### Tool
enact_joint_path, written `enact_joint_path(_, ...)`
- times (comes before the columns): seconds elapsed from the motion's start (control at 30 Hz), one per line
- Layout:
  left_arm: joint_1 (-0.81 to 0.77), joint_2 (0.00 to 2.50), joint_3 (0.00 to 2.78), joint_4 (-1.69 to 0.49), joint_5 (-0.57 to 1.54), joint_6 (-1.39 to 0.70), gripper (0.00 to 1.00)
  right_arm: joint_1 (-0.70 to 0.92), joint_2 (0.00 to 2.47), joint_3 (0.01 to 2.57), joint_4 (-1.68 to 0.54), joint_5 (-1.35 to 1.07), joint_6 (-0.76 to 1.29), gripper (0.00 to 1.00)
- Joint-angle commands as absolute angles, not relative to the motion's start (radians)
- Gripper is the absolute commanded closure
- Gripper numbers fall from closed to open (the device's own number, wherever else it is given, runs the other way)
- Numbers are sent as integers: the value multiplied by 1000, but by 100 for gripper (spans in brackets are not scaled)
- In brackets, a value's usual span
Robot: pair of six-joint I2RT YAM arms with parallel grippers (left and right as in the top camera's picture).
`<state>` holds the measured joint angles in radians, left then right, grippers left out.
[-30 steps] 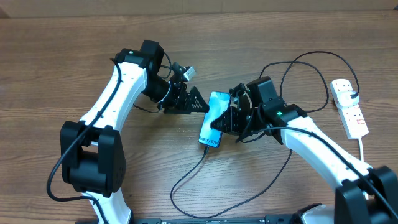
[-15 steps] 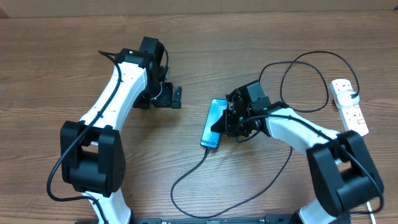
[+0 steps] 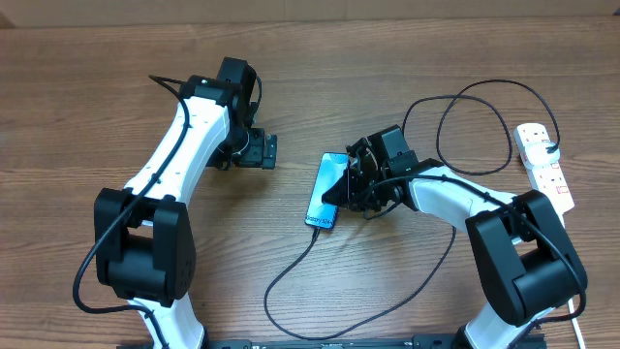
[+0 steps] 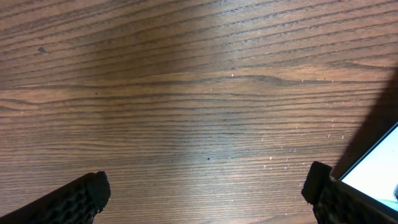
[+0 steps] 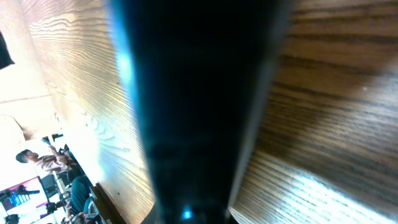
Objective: Plug charger to phone and switch on socket
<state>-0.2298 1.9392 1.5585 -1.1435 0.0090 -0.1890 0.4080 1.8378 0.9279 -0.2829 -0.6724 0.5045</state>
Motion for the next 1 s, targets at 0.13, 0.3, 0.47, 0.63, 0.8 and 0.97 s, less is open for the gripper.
enact_joint_path(0.13,-234,1918,1566,-1143,-10,-207,1,449,1860,936,-260,-616,488,96)
enact_joint_path(0.3,-234,1918,1566,-1143,-10,-207,0,501,1860,936,-255,-558,488,96)
enact_joint_path(0.47,-234,1918,1566,-1143,-10,-207,0,522,1860,936,-242,-524,488,96)
enact_joint_path(0.63,-234,1918,1566,-1143,-10,-207,1,522,1860,936,-217,-477,488,96)
enact_joint_path(0.8,-234,1918,1567,-1143,-10,-207,0,522,1860,936,-211,-456,489,96)
enact_joint_path(0.97,-234,1918,1567,-1143,-10,-207,0,522,1860,936,-207,-444,490,96)
